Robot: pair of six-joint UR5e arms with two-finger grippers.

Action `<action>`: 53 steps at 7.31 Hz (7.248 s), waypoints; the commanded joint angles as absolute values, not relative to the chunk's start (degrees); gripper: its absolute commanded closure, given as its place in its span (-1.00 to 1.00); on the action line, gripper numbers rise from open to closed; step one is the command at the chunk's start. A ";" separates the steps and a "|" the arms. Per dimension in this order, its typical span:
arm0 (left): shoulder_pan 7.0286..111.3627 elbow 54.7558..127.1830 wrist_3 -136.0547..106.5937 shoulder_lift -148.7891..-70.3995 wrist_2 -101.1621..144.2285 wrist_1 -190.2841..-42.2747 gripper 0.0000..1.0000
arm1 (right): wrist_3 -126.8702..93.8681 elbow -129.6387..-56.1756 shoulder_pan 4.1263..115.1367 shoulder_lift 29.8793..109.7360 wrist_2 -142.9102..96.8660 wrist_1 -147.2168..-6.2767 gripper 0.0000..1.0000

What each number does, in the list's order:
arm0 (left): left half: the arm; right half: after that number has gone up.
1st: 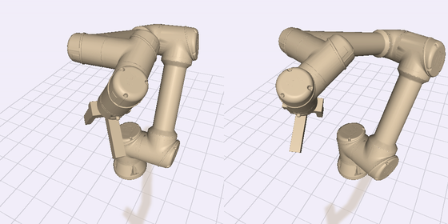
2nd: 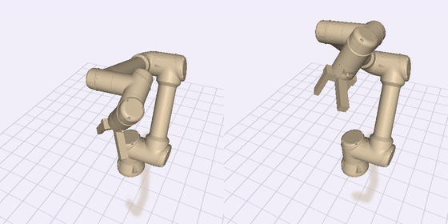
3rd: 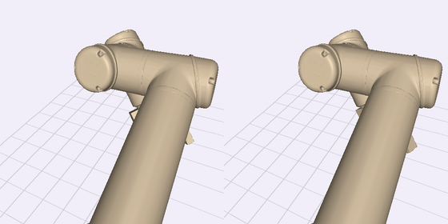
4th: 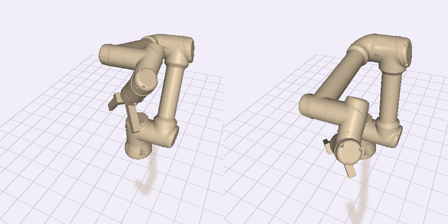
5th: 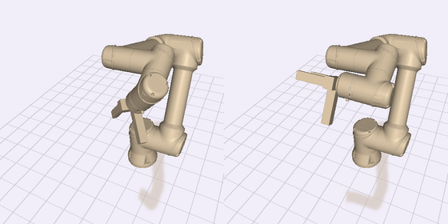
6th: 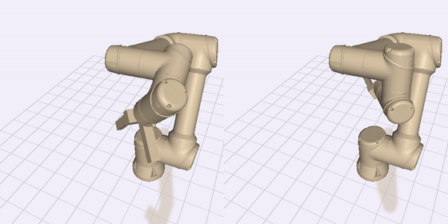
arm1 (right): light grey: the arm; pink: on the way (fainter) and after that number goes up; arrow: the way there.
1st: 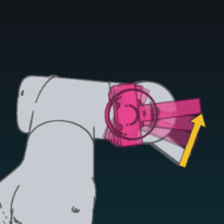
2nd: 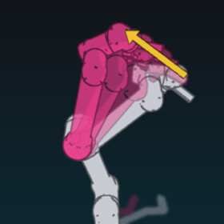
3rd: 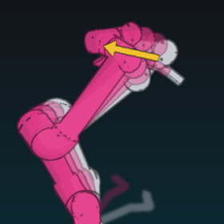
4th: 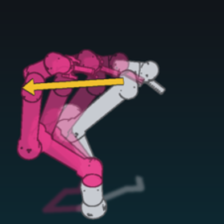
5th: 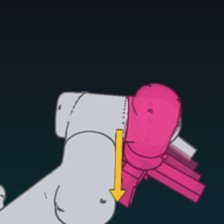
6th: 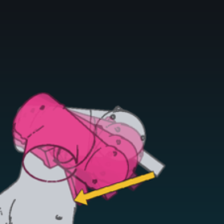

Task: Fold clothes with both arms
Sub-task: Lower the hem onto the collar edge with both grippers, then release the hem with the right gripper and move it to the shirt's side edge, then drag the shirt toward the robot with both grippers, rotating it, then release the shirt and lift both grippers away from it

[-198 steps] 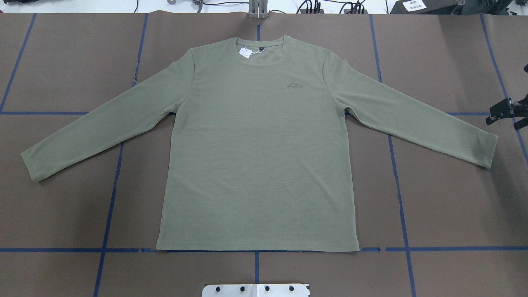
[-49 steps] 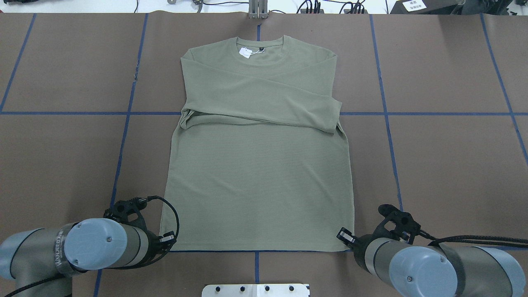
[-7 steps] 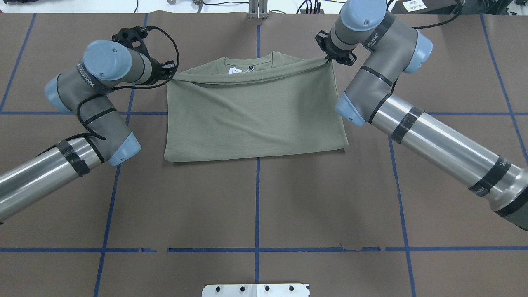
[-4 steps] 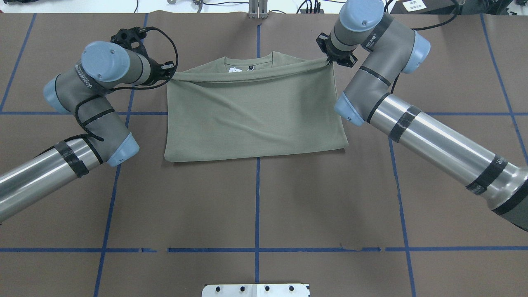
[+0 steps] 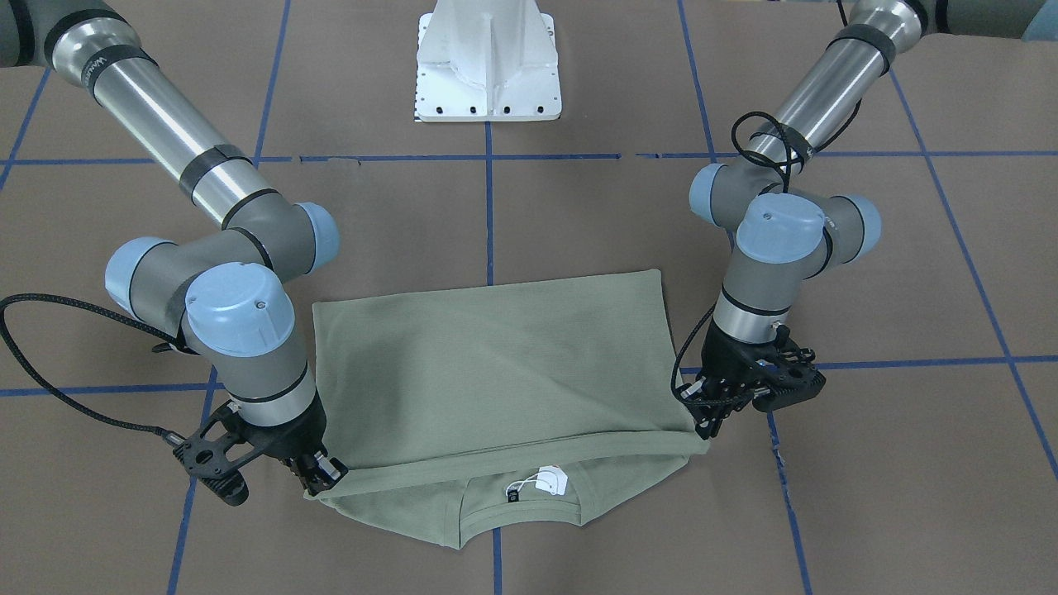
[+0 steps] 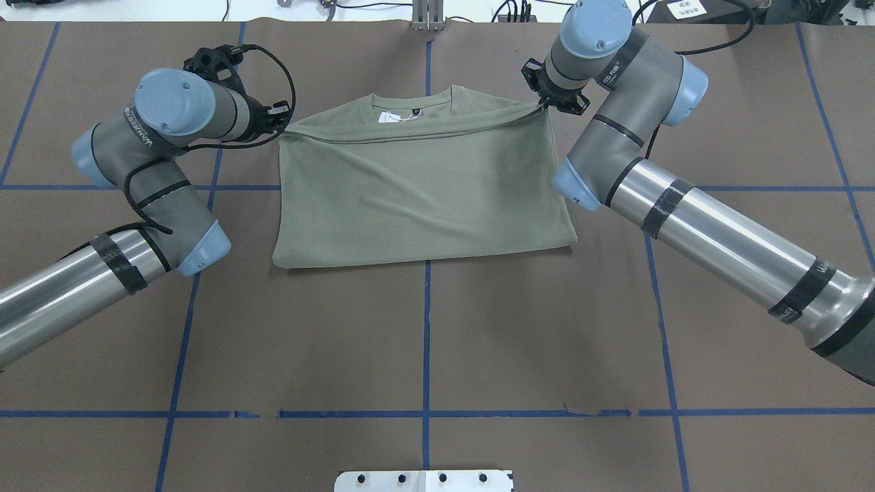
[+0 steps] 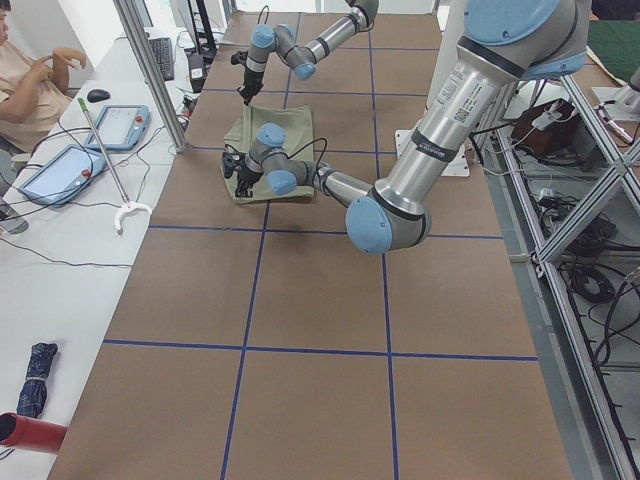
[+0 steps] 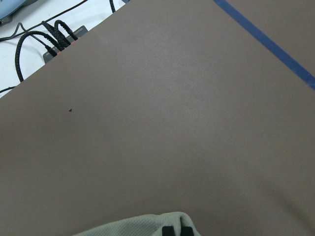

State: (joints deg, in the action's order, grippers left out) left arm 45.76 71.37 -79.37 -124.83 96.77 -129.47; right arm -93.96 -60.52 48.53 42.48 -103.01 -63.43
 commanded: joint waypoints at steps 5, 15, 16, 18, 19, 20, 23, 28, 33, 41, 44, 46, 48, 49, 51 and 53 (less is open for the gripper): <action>46.14 80.49 -78.13 -121.03 101.06 -129.12 0.26 | -95.88 -78.93 48.96 53.54 -109.92 -63.98 -0.40; 46.14 81.04 -78.05 -120.24 100.90 -129.11 0.22 | -113.73 -94.57 34.55 70.31 -99.76 -62.40 -0.68; 46.14 81.04 -78.05 -120.23 100.90 -129.11 0.22 | -113.73 -94.66 34.37 70.40 -99.84 -62.40 -0.64; 46.14 80.95 -78.05 -120.23 100.81 -129.11 0.22 | -114.25 -95.10 34.28 71.10 -99.93 -62.49 0.99; 46.14 81.03 -78.05 -120.23 100.81 -129.11 0.22 | -114.17 -95.18 34.28 71.10 -100.19 -62.40 1.00; 46.14 81.04 -78.05 -120.23 100.81 -129.11 0.22 | -114.08 -95.53 34.28 71.19 -100.46 -62.49 1.00; 46.23 81.04 -78.05 -120.15 100.72 -129.11 0.22 | -114.00 -98.60 34.10 72.33 -100.90 -62.67 1.00; 46.32 93.39 -79.79 -114.11 106.30 -128.50 0.22 | -119.86 -119.58 19.55 89.09 -100.37 -63.11 1.00; 35.63 102.92 -97.71 -109.08 109.27 -128.14 0.00 | -126.21 -125.59 3.00 95.01 -100.55 -63.19 1.00; 23.29 100.99 -100.99 -109.16 96.24 -122.70 0.10 | -128.76 -127.62 -1.05 96.24 -100.37 -63.19 1.00; 23.29 101.69 -101.08 -108.99 96.24 -122.70 1.00 | -128.76 -127.88 -1.32 96.24 -100.37 -63.19 0.68; 23.55 100.90 -100.47 -109.42 96.42 -122.70 1.00 | -130.07 -128.58 -2.19 95.98 -100.11 -63.19 -1.00; 28.97 99.68 -97.58 -110.73 96.33 -122.70 1.00 | -130.17 -129.81 -0.72 96.06 -99.93 -63.19 -1.00; 33.09 96.45 -95.38 -114.22 96.33 -122.61 1.00 | -130.17 -130.95 0.69 96.06 -99.93 -63.19 -1.00; 40.05 84.87 -94.14 -123.18 96.59 -124.01 1.00 | -130.17 -131.57 4.02 95.80 -100.37 -63.19 -1.00; 42.71 69.52 -92.64 -131.27 96.42 -132.92 1.00 | -129.99 -131.40 9.02 95.19 -100.72 -63.19 -1.00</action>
